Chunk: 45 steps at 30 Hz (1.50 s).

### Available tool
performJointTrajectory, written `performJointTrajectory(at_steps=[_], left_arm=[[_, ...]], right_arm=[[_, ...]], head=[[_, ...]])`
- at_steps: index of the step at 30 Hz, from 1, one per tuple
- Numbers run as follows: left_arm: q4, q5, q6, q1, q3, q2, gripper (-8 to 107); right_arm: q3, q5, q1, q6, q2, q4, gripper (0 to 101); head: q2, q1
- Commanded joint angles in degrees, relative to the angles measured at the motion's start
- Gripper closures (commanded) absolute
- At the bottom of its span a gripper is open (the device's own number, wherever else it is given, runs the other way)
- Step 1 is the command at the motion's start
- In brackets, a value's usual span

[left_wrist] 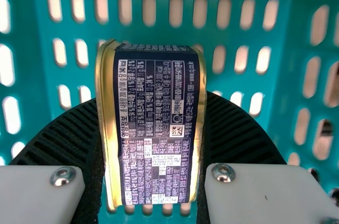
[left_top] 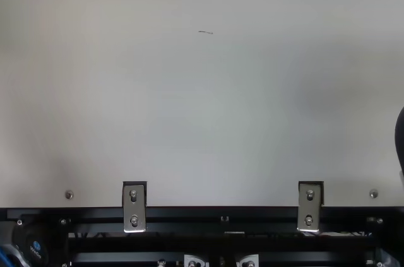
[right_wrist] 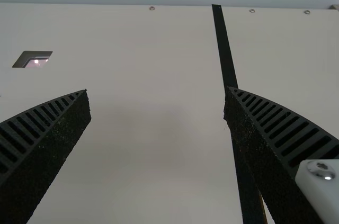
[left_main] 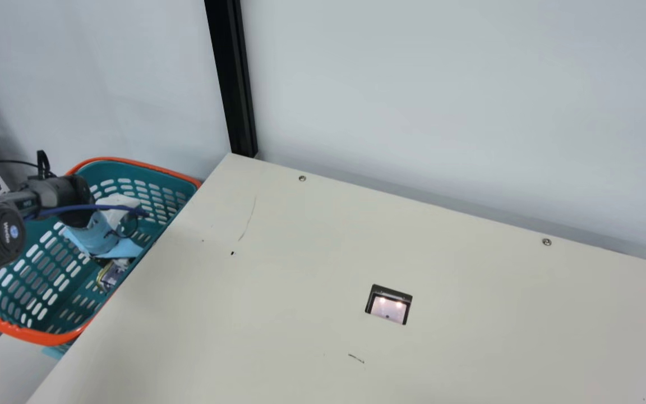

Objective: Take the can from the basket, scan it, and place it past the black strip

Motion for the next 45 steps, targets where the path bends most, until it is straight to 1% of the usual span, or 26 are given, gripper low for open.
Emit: performJointTrajectory(at_steps=[1,8,14,19,27,35,41,45], left_arm=[[-1.59,-2.46,1.49,0.19,1.67,-2.49,89],[-8.49,-7.58,7.09,0.69,8.75,-11.99,89],[-15.25,-9.74,12.46,1.17,14.76,-21.30,89],[-20.75,-9.92,16.51,1.73,18.73,-28.90,89],[-27.42,-8.49,19.82,1.84,23.25,-39.80,89],[-30.18,-5.77,17.06,-0.40,26.95,-49.80,89],[-29.58,-2.18,10.29,-3.43,29.01,-56.14,89],[-28.91,1.84,4.25,-5.77,29.74,-59.61,89]], right_arm=[[0.00,0.00,0.00,0.00,0.00,0.00,0],[0.00,0.00,0.00,0.00,0.00,0.00,0],[0.00,0.00,0.00,0.00,0.00,0.00,0],[0.00,0.00,0.00,0.00,0.00,0.00,0],[0.00,0.00,0.00,0.00,0.00,0.00,0],[0.00,0.00,0.00,0.00,0.00,0.00,0],[0.00,0.00,0.00,0.00,0.00,0.00,0],[0.00,0.00,0.00,0.00,0.00,0.00,0]], head=[[1.36,-1.67],[1.36,-1.67],[1.36,-1.67],[1.36,-1.67],[1.36,-1.67],[1.36,-1.67],[1.36,-1.67],[1.36,-1.67]])
